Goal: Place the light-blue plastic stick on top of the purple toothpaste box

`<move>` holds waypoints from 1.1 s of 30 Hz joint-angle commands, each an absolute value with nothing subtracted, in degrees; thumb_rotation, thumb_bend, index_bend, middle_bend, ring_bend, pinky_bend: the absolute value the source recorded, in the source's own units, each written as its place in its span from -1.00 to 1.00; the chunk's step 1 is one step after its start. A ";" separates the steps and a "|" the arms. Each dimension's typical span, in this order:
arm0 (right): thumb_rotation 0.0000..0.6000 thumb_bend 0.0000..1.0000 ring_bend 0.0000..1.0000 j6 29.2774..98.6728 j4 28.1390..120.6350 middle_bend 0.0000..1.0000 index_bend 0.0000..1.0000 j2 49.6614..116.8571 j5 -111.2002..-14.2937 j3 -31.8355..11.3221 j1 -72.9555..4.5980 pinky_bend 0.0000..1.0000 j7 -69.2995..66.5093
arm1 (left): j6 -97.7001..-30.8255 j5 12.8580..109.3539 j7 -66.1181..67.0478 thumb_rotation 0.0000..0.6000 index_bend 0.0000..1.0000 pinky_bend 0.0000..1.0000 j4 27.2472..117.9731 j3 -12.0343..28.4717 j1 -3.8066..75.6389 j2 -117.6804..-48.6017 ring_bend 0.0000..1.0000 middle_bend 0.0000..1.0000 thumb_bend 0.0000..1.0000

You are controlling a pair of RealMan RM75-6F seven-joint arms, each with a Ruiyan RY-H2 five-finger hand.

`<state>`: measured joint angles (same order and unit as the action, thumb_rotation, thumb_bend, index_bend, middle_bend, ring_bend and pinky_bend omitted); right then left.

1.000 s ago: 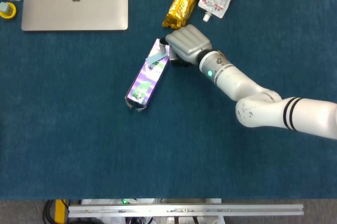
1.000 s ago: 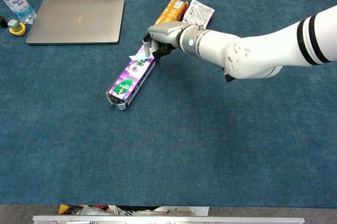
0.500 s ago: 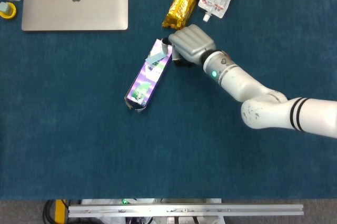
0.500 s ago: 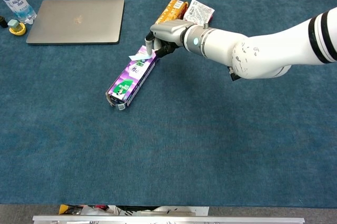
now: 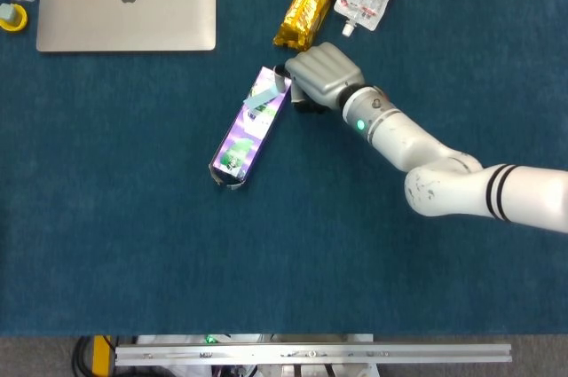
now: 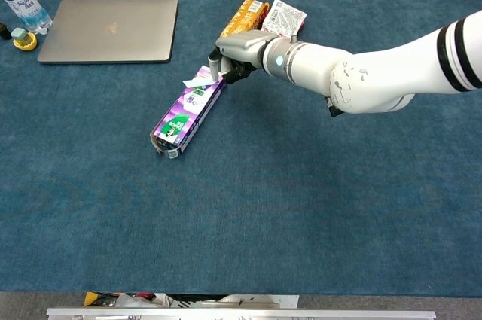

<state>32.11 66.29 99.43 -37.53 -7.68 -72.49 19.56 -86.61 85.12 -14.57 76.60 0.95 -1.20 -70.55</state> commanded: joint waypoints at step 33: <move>0.79 0.25 -0.35 80.29 99.52 -0.20 -0.47 70.17 -61.46 2.87 -35.69 -0.06 20.14 | -86.22 87.52 -11.40 1.00 -0.59 -0.80 79.02 2.13 2.31 -71.02 -0.71 -0.71 -0.48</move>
<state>77.13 98.49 72.08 -58.92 1.06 -38.85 19.49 -86.27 87.43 -11.51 78.95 2.10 2.20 -70.95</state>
